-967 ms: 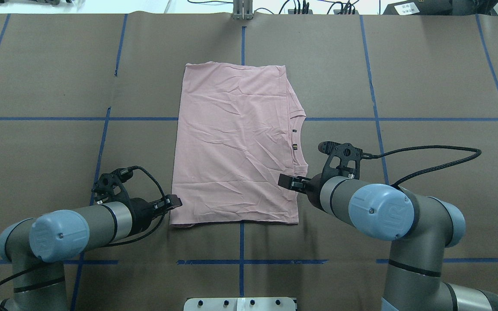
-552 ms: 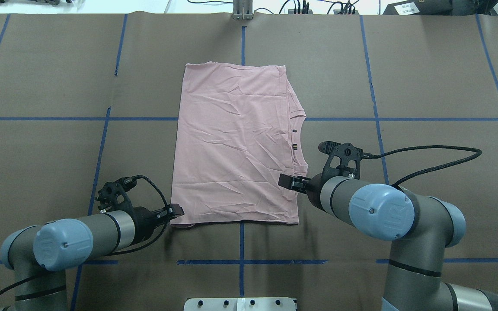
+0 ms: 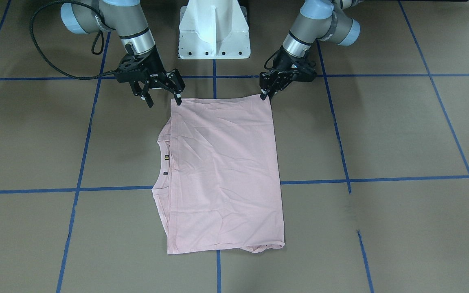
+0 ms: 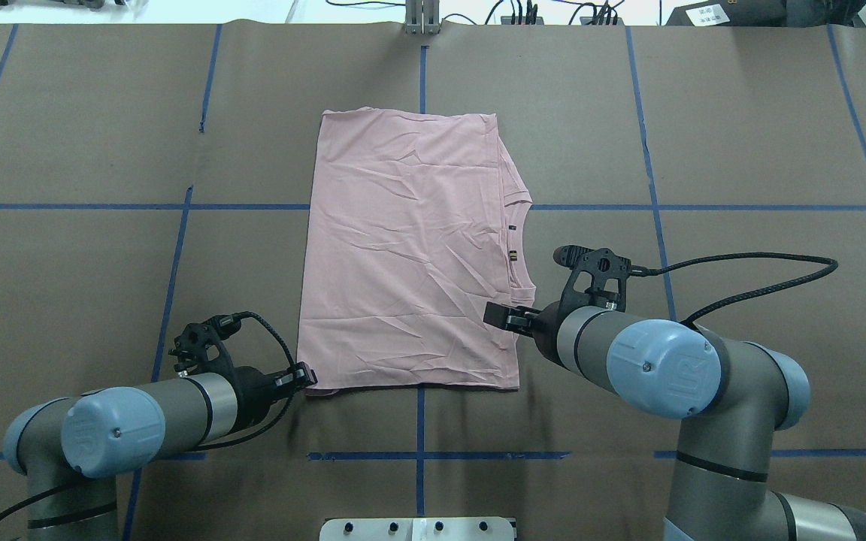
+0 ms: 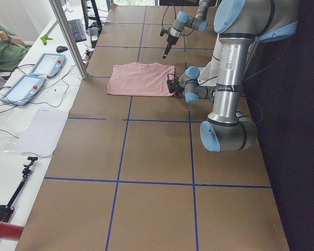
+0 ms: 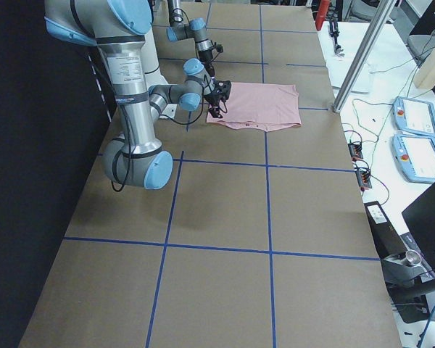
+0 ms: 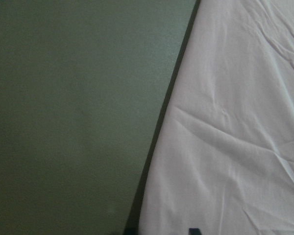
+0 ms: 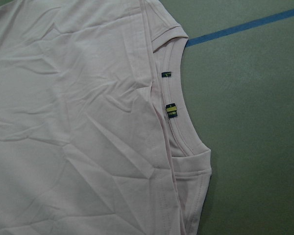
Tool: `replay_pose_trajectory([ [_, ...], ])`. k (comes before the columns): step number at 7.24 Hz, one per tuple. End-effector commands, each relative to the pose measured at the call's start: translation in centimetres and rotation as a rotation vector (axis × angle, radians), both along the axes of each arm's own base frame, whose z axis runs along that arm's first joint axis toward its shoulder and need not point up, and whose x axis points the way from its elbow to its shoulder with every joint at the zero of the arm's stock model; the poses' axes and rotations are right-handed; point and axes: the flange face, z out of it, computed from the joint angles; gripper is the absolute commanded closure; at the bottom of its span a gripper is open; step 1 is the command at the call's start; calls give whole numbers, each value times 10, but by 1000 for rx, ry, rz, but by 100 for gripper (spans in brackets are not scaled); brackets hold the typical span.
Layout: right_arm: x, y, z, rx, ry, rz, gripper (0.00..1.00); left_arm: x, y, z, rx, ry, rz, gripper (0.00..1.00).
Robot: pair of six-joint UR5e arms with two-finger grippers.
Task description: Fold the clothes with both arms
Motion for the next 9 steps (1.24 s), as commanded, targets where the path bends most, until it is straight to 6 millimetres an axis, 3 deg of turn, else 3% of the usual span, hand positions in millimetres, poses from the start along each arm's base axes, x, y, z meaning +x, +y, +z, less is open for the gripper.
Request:
replay_pose_trajectory([
  [1,-2,0,2,-10,1,7,0,-1,0,-3,5,5,0,100],
  [3,-17,4,-7,-182,-20,99,11,-1,1,-5,7,7,3,100],
  [4,-36,2,-20,-265,-21,150,12,-1,1,-5,7,9,2,100],
  [7,-84,3,-27,-323,119,164,14,-1,0,-7,9,12,1,100],
  [8,-97,5,-39,-351,123,177,14,-1,1,-8,9,13,1,100],
  [9,-109,12,-33,-369,158,177,16,-1,-1,-9,13,14,-9,100],
])
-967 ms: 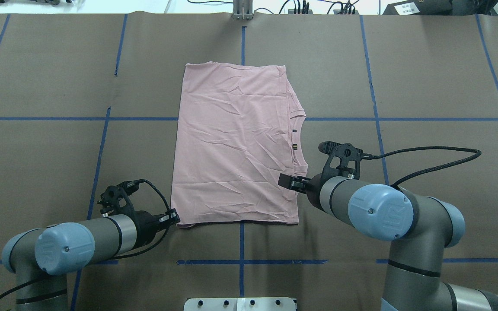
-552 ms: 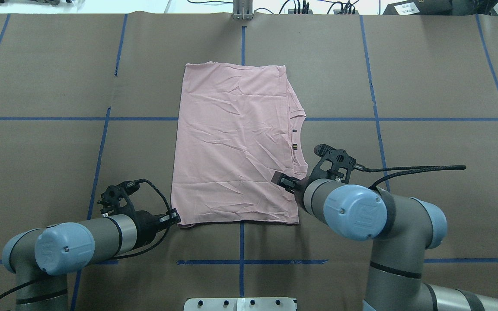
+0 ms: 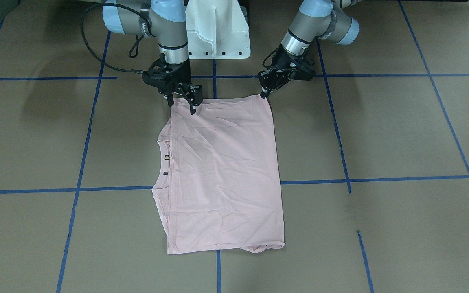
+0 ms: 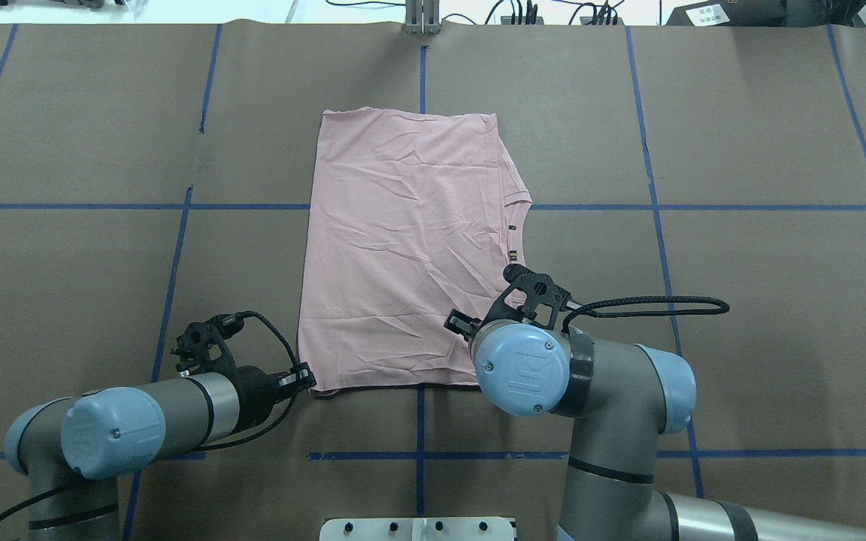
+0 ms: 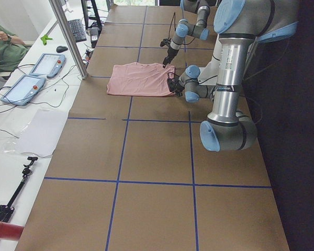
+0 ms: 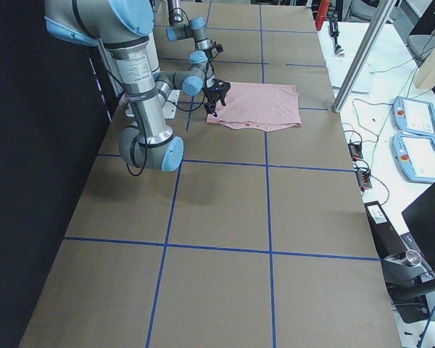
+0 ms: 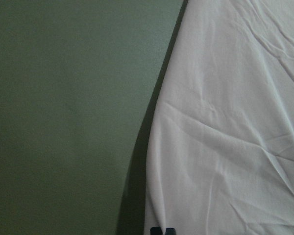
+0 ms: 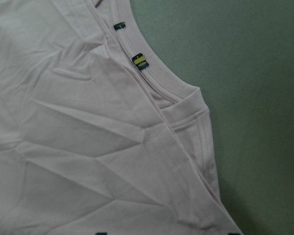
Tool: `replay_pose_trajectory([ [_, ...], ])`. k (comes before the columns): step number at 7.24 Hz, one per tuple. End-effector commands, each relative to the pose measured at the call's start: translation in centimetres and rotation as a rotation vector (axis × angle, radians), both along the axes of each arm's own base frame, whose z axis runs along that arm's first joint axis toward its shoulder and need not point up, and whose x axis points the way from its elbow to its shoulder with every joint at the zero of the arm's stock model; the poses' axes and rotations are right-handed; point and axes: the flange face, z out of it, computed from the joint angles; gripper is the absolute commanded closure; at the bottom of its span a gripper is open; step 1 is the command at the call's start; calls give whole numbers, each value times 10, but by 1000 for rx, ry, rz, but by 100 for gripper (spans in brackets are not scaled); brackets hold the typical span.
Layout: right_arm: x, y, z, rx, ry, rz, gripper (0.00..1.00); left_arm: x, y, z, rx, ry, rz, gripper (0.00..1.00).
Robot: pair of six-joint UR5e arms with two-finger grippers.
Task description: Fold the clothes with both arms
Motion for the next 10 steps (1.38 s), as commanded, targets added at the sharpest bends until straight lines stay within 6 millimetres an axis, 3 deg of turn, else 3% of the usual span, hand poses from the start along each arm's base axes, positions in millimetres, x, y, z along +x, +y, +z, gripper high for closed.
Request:
replay_pose_trajectory([
  [1,-21,9,5,-36,50,-1,19,0,0,-1,4,1,-8,100],
  [5,-30,18,1,-49,86,-11,22,0,1,0,3,-1,-6,100],
  [7,-38,19,10,-56,105,-10,23,0,1,0,3,-1,-6,100],
  [8,-39,19,11,-56,107,-7,32,0,1,0,3,-1,-6,100],
  [10,-40,20,11,-73,95,13,100,0,1,0,3,-1,-6,100],
])
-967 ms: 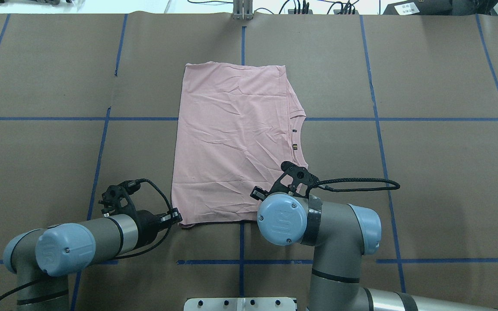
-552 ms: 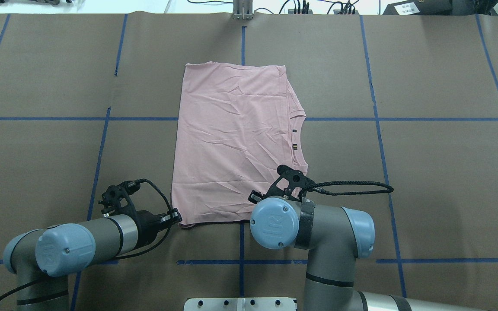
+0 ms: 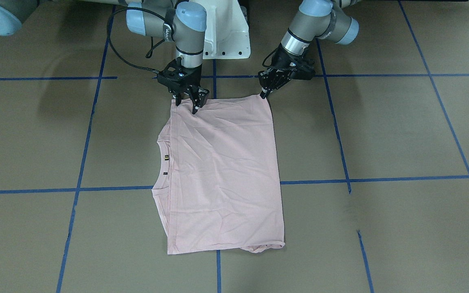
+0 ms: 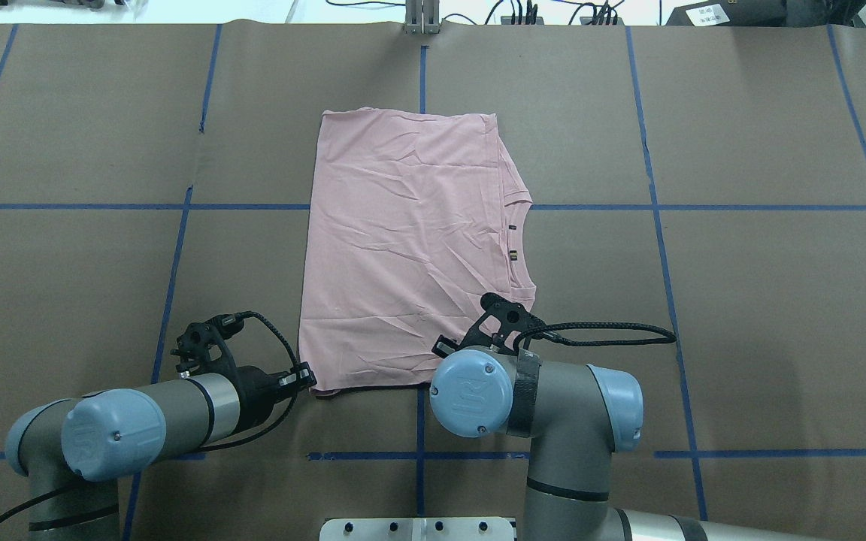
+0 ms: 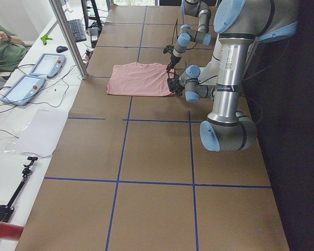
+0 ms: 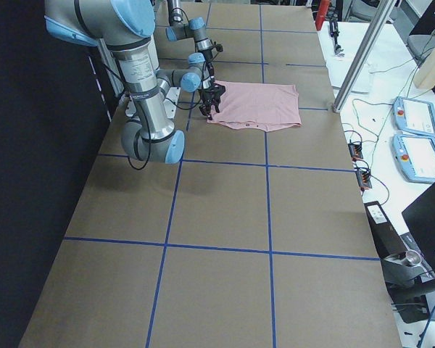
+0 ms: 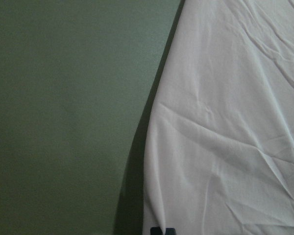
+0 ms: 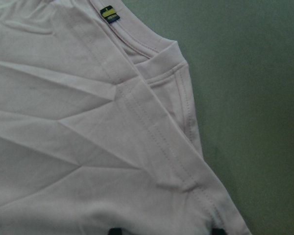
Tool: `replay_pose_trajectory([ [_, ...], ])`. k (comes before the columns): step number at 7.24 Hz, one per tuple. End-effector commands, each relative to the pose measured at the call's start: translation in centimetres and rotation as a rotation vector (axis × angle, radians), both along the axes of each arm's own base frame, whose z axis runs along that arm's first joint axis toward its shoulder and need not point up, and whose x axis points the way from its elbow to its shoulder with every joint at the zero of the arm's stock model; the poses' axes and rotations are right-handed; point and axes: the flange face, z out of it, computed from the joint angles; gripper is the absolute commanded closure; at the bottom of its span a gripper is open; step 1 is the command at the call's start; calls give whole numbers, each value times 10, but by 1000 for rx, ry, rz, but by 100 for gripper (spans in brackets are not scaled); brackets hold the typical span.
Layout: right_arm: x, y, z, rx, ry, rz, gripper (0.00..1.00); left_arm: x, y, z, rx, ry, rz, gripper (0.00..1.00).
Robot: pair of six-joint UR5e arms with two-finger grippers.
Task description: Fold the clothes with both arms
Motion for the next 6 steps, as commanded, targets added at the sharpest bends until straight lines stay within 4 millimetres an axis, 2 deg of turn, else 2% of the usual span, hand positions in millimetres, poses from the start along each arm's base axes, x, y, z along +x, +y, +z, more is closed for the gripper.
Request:
replay_pose_trajectory([
  [1,-1,1,1,-11,-4,14,100,0,0,0,0,0,0,100],
  [6,7,0,-10,-4,-32,18,100,1,1,-1,0,1,3,100],
])
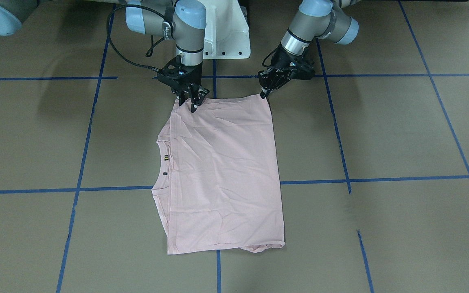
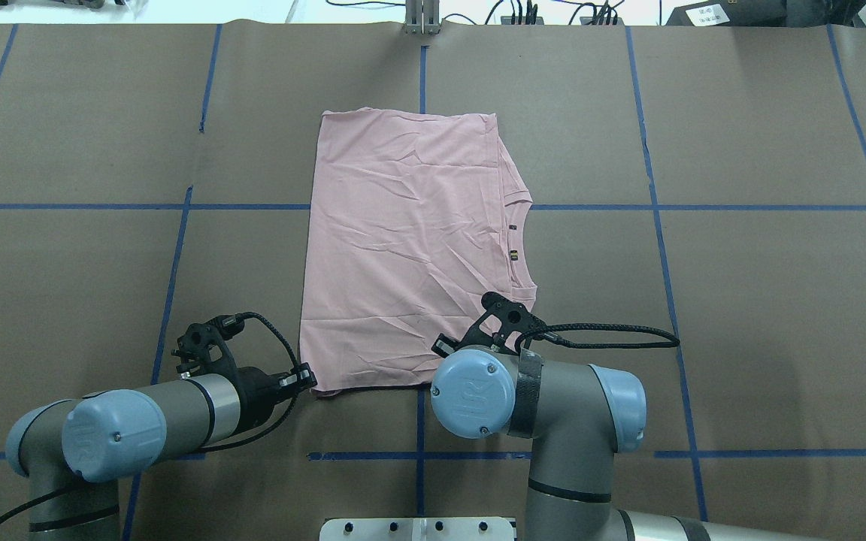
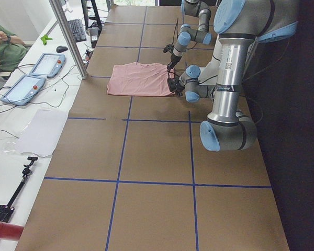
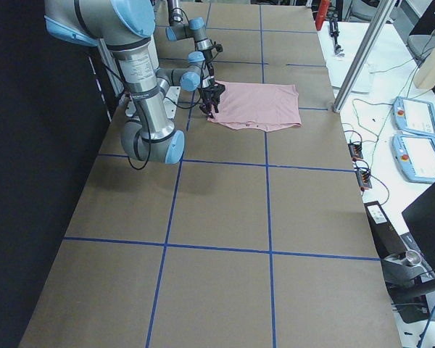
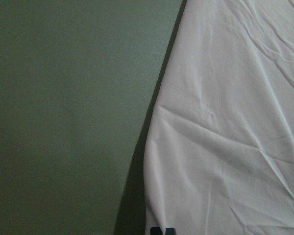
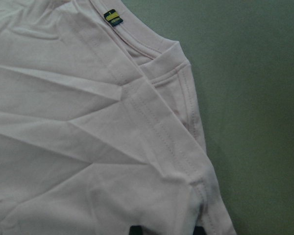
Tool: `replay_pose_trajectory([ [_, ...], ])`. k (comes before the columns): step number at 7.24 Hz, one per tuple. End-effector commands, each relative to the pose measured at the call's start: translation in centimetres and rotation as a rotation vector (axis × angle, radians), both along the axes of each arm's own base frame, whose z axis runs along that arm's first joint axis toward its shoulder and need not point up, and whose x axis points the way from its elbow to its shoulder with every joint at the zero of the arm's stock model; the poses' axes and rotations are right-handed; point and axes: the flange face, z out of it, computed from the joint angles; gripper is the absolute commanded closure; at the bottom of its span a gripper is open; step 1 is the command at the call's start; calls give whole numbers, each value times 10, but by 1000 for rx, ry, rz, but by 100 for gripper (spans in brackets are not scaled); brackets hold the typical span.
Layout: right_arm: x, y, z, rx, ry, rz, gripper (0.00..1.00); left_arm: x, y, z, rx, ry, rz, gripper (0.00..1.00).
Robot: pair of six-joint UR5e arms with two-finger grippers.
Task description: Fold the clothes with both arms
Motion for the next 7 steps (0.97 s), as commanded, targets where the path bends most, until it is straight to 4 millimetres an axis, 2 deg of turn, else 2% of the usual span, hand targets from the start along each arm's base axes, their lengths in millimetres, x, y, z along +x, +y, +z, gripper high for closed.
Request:
replay_pose_trajectory([
  [1,1,0,-2,1,-5,1,100,0,0,0,1,0,2,100],
  [3,4,-2,-4,3,-11,4,100,0,1,-3,3,4,3,100],
  [4,14,-3,-12,10,-30,8,100,-11,3,-18,16,33,12,100],
  [5,37,-1,-24,17,-66,11,100,-28,8,-40,19,37,16,100],
  [6,72,7,-35,25,-98,13,100,-54,17,-78,9,29,42,100],
  [7,116,35,-69,22,-102,-14,100,-92,31,-120,-2,38,80,100],
])
